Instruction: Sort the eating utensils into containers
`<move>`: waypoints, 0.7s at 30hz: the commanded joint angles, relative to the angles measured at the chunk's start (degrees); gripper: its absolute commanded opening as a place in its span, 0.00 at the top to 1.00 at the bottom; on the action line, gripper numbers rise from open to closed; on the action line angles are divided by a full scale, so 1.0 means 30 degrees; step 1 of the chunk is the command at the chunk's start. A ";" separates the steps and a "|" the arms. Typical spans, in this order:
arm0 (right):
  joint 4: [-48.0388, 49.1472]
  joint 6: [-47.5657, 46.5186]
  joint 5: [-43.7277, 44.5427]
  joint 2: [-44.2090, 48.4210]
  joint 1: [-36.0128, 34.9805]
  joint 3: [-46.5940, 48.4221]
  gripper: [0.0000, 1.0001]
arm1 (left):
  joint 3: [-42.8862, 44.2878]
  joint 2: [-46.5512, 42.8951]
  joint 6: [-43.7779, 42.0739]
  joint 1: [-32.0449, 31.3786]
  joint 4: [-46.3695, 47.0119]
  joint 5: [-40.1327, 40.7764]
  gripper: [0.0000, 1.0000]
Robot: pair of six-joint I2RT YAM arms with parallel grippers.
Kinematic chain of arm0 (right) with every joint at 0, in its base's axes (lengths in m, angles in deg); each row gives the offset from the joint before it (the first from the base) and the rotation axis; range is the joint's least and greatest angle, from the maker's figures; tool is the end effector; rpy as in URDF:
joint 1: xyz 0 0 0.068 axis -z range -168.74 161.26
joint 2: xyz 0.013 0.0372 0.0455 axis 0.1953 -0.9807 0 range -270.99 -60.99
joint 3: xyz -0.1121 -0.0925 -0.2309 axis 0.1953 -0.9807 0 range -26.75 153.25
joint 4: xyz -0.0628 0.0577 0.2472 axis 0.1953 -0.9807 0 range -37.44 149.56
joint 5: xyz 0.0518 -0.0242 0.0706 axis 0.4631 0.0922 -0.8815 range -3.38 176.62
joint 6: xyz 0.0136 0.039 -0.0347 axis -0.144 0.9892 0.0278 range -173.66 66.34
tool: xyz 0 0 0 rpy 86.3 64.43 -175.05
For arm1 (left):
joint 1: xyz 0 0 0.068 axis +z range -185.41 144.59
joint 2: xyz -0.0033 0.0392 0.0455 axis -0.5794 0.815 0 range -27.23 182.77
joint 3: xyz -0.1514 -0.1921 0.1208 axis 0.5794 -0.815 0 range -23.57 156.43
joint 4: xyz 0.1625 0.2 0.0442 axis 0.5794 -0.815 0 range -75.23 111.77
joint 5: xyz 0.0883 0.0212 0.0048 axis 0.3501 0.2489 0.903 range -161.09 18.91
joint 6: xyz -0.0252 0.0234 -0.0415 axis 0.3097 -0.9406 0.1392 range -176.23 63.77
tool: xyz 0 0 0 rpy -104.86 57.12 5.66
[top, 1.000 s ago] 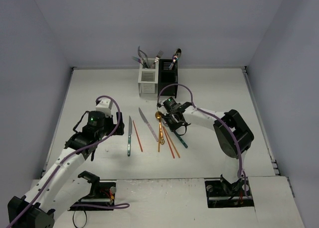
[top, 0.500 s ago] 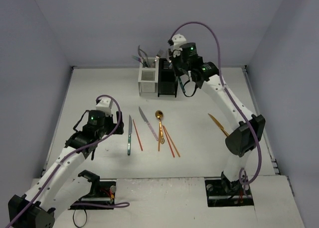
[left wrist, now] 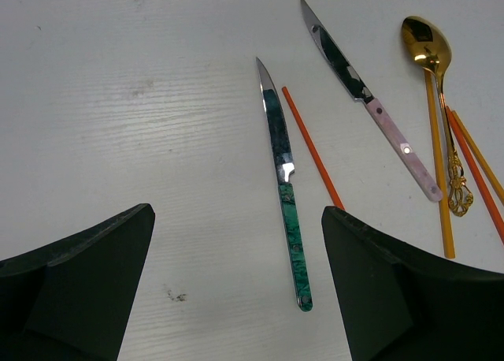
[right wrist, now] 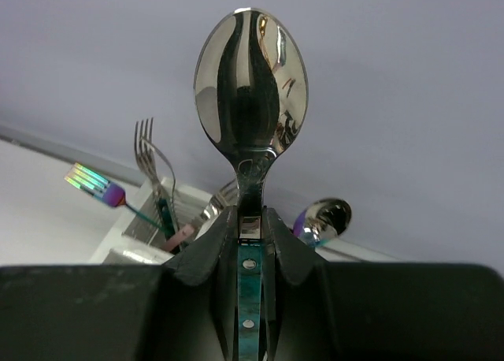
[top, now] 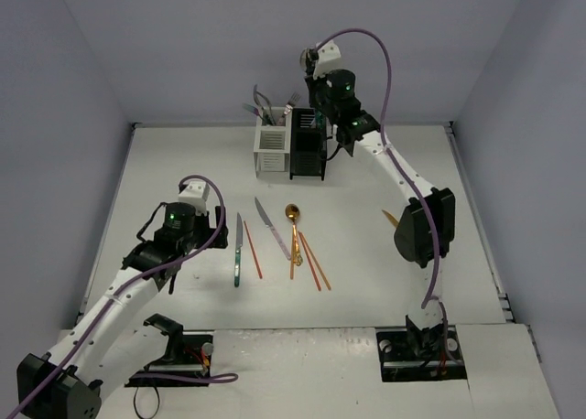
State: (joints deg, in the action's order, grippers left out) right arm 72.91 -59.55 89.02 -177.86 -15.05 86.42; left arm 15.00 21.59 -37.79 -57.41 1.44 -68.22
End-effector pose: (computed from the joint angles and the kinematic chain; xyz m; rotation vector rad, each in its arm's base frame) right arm 0.4450 0.2185 0.4115 -0.3569 1.3618 0.2665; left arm 0.1790 -0.0704 0.2719 0.0357 2.1256 -0.3691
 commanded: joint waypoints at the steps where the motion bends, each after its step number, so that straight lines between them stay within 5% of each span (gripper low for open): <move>1: 0.7854 0.0216 0.1021 -0.0596 0.0138 0.0097 1.00 | 0.0738 0.0212 -0.0227 0.0126 0.1034 0.0163 0.14; 13: 1.2519 0.0879 0.2562 -0.4793 0.0595 0.1004 1.00 | 0.0564 0.0571 -0.0227 0.0097 0.1180 -0.0078 0.14; 21: 1.2922 0.1243 0.2980 -0.6959 0.0629 0.1364 1.00 | 0.0507 0.0696 -0.0227 0.0038 0.1236 -0.0226 0.14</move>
State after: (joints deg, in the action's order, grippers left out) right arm 102.69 -57.26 96.05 -199.39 -13.26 87.02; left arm 15.00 23.72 -37.79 -57.41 1.88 -68.35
